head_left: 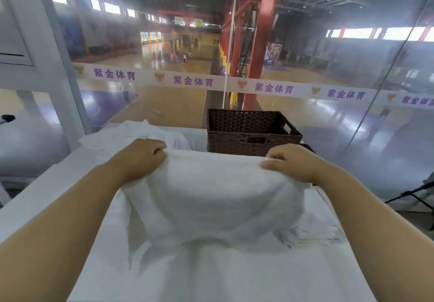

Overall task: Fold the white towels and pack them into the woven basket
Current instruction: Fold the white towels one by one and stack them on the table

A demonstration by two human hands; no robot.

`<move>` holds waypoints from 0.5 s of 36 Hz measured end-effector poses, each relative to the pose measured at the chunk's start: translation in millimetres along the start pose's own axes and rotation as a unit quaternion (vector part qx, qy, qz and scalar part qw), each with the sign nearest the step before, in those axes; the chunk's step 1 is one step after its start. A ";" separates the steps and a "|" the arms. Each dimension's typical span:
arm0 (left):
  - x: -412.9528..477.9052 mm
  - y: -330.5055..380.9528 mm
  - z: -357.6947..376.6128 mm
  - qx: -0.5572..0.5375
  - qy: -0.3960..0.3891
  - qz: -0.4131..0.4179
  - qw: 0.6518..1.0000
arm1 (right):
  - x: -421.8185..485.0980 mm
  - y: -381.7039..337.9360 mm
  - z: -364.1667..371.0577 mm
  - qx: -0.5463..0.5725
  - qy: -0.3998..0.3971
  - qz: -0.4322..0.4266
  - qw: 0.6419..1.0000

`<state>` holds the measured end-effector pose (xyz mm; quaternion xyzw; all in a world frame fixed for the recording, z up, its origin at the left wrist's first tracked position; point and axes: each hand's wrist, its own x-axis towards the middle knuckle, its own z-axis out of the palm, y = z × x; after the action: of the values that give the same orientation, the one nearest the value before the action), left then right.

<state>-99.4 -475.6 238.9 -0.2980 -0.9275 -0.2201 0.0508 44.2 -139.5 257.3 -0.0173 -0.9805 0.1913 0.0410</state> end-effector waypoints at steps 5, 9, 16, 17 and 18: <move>-9.8 -0.2 -1.2 -0.034 -0.138 -0.014 0.990 | -7.9 0.0 3.1 0.019 -0.119 0.011 0.993; -7.5 -5.2 -1.0 -0.040 -0.181 -0.021 0.982 | -10.0 -0.7 4.4 0.045 -0.162 0.025 0.985; 5.8 -22.2 22.2 -0.042 -0.215 -0.028 0.975 | 5.8 1.9 30.8 0.001 -0.138 0.049 0.989; 8.4 -27.6 30.3 -0.038 -0.224 -0.031 0.973 | 9.7 3.0 38.4 -0.011 -0.143 0.047 0.989; 10.8 -32.6 39.2 -0.032 -0.236 -0.034 0.971 | 13.6 4.5 47.3 -0.025 -0.150 0.047 0.987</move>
<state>-125.5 -476.3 193.8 -0.3113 -0.9154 -0.1745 -0.1861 26.6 -152.3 212.8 -0.0359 -0.9782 0.1685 -0.1163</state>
